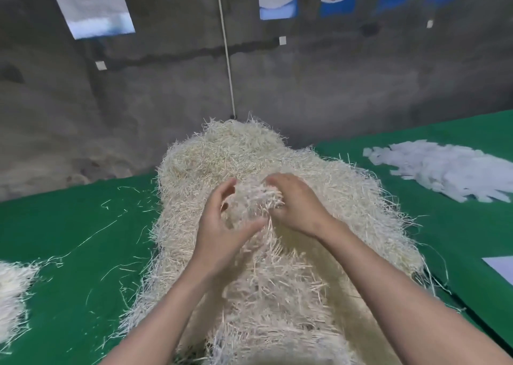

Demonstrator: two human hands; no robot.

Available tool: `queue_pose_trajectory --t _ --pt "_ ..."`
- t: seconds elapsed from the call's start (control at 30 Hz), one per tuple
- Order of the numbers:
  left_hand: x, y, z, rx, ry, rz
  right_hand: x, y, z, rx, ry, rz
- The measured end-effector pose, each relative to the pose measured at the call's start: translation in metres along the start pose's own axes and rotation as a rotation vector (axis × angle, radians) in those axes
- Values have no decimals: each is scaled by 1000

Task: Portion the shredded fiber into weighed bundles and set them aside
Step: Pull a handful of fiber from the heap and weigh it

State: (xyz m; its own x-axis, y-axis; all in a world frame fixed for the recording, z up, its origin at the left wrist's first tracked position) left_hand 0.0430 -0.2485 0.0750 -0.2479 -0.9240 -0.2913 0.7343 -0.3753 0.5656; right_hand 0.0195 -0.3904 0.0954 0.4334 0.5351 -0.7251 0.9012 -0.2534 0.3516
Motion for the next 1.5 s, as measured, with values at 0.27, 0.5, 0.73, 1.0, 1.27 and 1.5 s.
queue_pose_trajectory --t 0.27,0.5,0.73,1.0,1.27,1.5 --pt "37 31 -15 -476 -491 -213 -31 26 -44 -126 680 -141" --pt "-10 36 -49 -572 -602 335 38 4 22 259 627 -300" --pt "-26 65 -16 -358 -644 238 117 -19 41 419 386 -350" --pt "21 27 -43 -273 630 -654 40 18 44 436 644 83" --pt "-44 75 -16 223 1307 -214 88 -9 84 281 -532 -149" --pt "-106 81 -24 76 1092 160 47 -6 64 257 -384 -184"
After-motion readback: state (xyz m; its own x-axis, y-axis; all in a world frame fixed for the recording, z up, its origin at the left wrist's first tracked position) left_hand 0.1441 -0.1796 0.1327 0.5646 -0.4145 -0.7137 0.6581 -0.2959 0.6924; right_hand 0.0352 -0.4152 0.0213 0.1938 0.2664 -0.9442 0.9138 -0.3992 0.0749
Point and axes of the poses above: each hand's wrist, its own y-axis towards the middle knuckle, its own x-axis out of the palm, z = x × y, the point moved 10 cm from there along y, towards the middle knuckle, and after that the axes turned 9 degrees about x, right-handed, at the moved point
